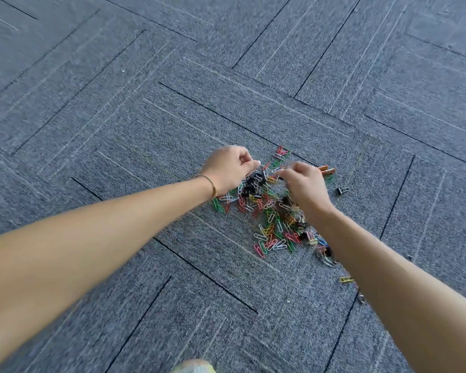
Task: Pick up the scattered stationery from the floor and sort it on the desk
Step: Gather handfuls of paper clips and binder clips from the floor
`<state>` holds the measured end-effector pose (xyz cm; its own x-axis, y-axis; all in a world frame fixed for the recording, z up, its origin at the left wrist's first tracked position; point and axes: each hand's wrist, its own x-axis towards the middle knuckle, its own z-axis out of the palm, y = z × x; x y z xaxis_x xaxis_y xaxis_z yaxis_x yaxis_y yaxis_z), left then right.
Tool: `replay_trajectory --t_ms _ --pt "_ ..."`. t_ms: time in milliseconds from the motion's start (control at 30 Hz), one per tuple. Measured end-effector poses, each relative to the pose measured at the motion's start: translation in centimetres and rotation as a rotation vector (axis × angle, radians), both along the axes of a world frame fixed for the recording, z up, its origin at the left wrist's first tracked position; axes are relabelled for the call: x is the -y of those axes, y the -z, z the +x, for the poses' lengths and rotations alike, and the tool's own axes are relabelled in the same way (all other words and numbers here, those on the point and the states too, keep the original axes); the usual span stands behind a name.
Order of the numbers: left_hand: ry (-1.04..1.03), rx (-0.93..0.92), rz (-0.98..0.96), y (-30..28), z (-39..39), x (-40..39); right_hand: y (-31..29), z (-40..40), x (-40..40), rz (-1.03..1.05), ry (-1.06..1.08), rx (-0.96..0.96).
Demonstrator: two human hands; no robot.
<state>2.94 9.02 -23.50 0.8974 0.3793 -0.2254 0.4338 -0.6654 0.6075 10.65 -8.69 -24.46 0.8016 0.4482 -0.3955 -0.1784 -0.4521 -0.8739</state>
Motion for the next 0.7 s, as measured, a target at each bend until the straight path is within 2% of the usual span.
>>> replay_trajectory --t_ms 67,100,167,267,367,433,500,567,600,633,700 --pt "0.139 -0.002 0.135 0.2 0.4 -0.3 -0.7 0.3 0.1 0.294 0.144 -0.401" --pt "0.201 -0.015 0.180 0.4 0.5 -0.4 -0.9 0.4 0.1 0.387 0.182 -0.534" --pt "0.288 -0.049 0.274 0.5 0.5 -0.4 -1.2 0.5 0.0 0.491 0.220 -0.671" --pt "0.346 -0.054 0.424 0.6 0.5 0.0 -1.4 0.6 -0.2 0.526 0.174 -0.689" --pt "0.341 -0.038 0.476 0.9 0.6 0.3 -1.0 1.1 -0.5 0.507 0.177 -0.708" --pt "0.331 -0.021 0.481 0.9 0.6 0.4 -0.8 1.2 -0.9 0.380 0.184 -0.669" --pt "0.324 -0.017 0.454 1.0 0.5 0.5 -0.8 1.1 -1.4 0.184 0.136 -0.504" --pt "0.282 -0.027 0.323 0.9 0.4 0.5 -0.6 0.9 -1.9 -0.033 -0.009 -0.186" --pt "0.219 -0.030 0.162 1.0 0.3 0.5 -0.4 0.8 -2.2 -0.136 -0.091 -0.017" --pt "0.096 -0.022 -0.111 0.9 0.1 0.4 -0.2 0.7 -2.4 -0.224 -0.161 0.130" --pt "-0.207 0.000 -0.842 0.3 -0.4 0.2 0.2 0.6 -3.0 -0.329 -0.248 0.327"
